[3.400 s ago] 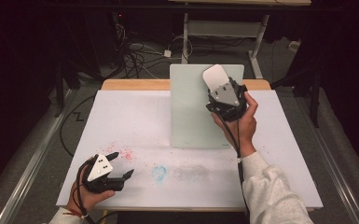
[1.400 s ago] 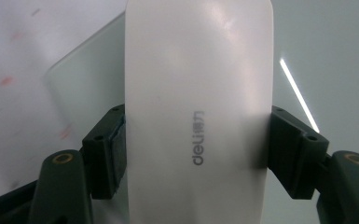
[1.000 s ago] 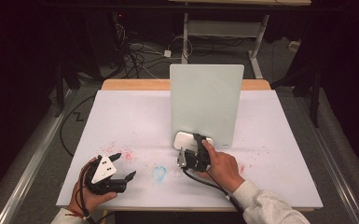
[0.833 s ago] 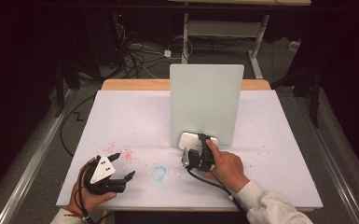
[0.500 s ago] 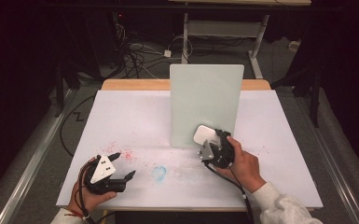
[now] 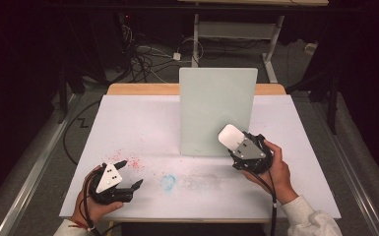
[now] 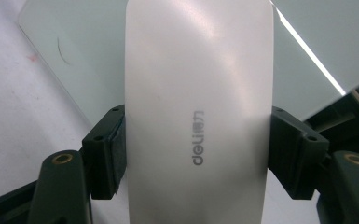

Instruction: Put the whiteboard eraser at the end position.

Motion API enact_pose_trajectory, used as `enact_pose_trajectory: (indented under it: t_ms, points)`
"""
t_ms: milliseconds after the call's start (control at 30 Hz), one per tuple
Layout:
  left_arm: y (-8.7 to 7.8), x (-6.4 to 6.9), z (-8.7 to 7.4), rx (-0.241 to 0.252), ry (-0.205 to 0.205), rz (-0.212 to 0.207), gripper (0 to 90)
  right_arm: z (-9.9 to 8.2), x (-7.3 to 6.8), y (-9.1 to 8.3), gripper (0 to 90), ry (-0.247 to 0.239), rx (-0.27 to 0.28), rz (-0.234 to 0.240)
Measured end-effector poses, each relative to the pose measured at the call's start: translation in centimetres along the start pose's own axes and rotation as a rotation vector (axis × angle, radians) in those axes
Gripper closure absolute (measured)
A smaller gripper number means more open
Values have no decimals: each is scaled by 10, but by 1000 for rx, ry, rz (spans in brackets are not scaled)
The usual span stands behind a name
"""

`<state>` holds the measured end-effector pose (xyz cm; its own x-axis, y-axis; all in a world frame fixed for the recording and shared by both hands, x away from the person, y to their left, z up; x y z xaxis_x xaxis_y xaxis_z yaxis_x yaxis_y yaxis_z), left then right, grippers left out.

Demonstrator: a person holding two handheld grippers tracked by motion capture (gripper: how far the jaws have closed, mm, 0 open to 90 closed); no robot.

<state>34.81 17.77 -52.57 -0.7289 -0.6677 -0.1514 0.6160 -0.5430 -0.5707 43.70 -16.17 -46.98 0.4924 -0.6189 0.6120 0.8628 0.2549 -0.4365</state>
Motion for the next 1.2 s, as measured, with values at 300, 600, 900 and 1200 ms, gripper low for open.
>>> enact_pose_trajectory:
  t_ms: [300, 600, 900, 1200]
  points:
    - [0, 0, 0, -2, 1, 1, 199, 12, 8, -19, 309, 35, 73, 120]
    - [0, 1, 0, -2, 3, 0, 199, 19, -7, -28, 309, -21, 66, 243]
    - [1, 0, -1, -6, 4, -4, 198, 18, -35, -25, 309, -107, 11, 375]
    - [2, 2, -1, -11, 8, -7, 199, 11, -75, -22, 309, -245, -74, 554]
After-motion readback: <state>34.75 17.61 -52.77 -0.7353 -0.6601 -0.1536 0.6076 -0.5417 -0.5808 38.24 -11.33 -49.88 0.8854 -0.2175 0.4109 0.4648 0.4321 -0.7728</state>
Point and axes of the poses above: each handheld gripper's, and its own axes: y roughly forward along the jaws, z roughly out of its top, x roughly to its right, the point moved 10 cm from there along y, roughly forward along the jaws, and after that the axes turned 3 degrees about -z, right-handed, at the moved point
